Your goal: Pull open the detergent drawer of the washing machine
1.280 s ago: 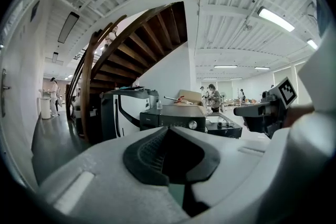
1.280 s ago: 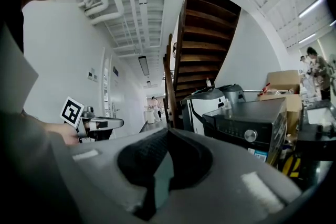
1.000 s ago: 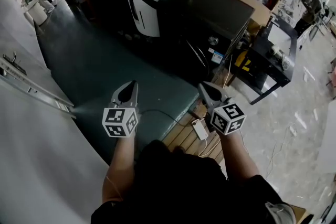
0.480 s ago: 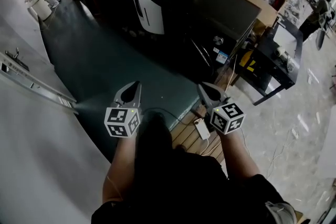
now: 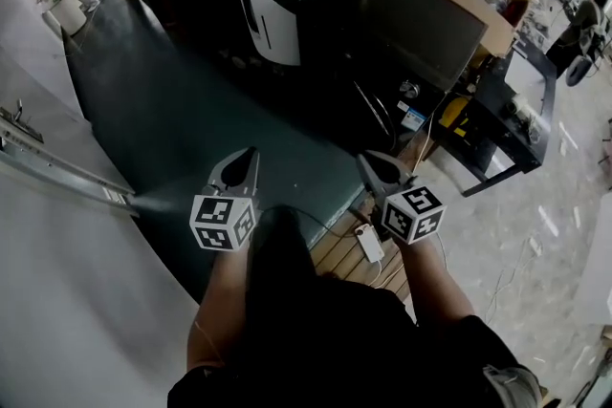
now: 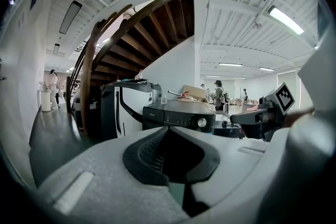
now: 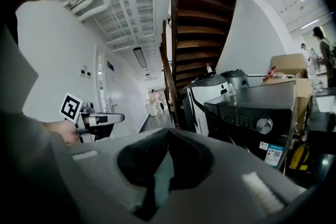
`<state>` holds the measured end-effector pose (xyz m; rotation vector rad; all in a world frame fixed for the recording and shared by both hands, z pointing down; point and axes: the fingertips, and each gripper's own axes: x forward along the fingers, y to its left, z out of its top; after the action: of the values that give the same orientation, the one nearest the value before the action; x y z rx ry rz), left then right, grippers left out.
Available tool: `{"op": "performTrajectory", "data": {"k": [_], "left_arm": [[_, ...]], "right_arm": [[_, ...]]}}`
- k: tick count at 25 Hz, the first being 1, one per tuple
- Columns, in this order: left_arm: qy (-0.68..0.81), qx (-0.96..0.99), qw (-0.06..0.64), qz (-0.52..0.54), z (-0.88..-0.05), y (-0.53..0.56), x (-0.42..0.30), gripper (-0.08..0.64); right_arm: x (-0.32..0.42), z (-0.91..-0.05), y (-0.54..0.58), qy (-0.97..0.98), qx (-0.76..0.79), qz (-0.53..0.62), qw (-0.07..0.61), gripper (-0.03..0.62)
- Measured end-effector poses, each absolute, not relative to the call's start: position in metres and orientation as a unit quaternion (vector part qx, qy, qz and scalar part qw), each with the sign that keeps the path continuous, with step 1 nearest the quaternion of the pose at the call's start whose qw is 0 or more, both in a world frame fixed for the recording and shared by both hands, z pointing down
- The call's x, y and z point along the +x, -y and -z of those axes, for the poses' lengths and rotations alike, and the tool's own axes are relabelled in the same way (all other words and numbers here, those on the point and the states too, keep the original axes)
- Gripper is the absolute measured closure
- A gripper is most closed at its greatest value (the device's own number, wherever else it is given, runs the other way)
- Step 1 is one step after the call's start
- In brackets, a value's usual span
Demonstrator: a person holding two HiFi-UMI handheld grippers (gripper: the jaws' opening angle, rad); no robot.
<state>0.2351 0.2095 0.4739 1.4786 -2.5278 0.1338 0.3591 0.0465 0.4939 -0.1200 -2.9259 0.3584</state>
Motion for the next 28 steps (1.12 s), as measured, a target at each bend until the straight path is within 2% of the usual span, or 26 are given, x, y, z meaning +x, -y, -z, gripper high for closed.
{"op": "performTrajectory", "data": {"k": [12, 20, 28], "left_arm": [[0.836, 0.535, 0.122, -0.027, -0.490, -0.156, 0.084, 0.549], [0.825, 0.549, 0.129, -0.035, -0.450, -0.147, -0.045, 0.549], [0.820, 0.556, 0.131, -0.024, -0.407, -0.145, -0.109, 0.549]], "right_arm": [[0.202, -0.506, -0.011, 0.983, -0.038, -0.116, 0.135, 0.591], [0.070, -0.461, -0.003, 0.979, -0.021, -0.126, 0.162, 0.591], [0.027, -0.419, 0.001, 0.976, 0.001, -0.131, 0.171, 0.591]]}}
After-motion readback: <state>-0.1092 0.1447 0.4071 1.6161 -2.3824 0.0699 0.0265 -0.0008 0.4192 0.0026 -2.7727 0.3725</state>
